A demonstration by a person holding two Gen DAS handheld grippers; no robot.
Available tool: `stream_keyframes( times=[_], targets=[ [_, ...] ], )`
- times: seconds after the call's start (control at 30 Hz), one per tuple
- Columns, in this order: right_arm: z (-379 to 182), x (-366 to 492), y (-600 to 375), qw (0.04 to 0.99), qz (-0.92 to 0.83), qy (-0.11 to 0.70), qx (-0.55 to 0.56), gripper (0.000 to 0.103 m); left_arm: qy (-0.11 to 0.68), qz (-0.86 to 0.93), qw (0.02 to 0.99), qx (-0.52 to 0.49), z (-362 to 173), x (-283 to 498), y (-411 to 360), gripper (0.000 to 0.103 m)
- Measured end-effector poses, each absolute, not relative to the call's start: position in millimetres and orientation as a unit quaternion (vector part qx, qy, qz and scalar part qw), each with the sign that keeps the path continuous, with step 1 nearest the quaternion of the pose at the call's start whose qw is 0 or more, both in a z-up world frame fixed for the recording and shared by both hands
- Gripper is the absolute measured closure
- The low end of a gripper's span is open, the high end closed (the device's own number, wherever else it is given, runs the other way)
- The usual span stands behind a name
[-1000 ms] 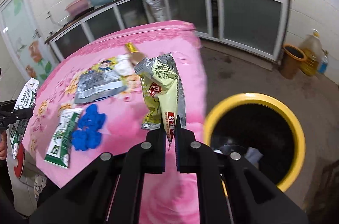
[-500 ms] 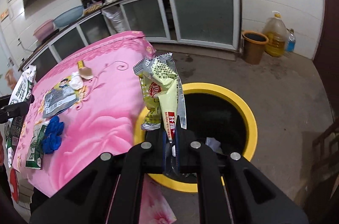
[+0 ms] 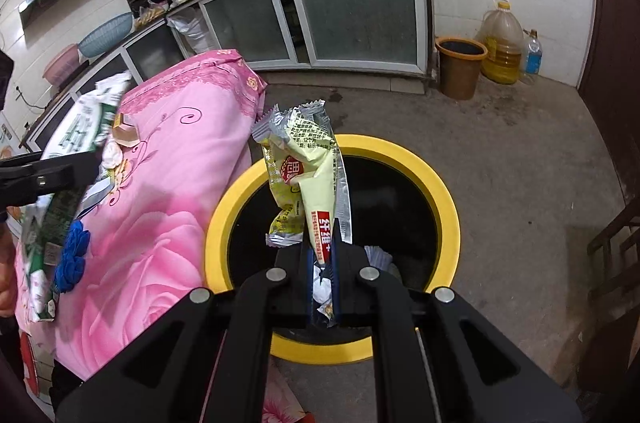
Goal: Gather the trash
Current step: 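Carry carton and wrapper over the yellow bin and open both tools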
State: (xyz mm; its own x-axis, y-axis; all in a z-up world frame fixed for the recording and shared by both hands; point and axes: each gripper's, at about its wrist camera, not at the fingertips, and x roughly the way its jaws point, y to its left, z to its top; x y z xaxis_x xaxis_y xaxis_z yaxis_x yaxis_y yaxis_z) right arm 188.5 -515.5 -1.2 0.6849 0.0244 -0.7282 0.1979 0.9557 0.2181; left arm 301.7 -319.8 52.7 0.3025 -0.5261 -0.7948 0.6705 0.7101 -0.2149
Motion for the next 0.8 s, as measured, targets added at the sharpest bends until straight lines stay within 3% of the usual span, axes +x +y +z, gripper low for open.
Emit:
stream_keyframes(
  times=[0.7, 0.73, 0.8],
  targets=[
    [-31, 214, -538, 0.884, -0.067, 0.427, 0.176, 0.095, 0.501, -0.358, 0.786, 0.059, -2, 340, -388, 0.038],
    [-32, 215, -540, 0.883, -0.068, 0.429, 0.18, 0.095, 0.506, -0.357, 0.783, 0.05, -5, 344, -389, 0.036],
    [-34, 217, -541, 0.88, -0.068, 0.433, 0.181, 0.094, 0.511, -0.359, 0.78, 0.036, -7, 347, -387, 0.019]
  ],
)
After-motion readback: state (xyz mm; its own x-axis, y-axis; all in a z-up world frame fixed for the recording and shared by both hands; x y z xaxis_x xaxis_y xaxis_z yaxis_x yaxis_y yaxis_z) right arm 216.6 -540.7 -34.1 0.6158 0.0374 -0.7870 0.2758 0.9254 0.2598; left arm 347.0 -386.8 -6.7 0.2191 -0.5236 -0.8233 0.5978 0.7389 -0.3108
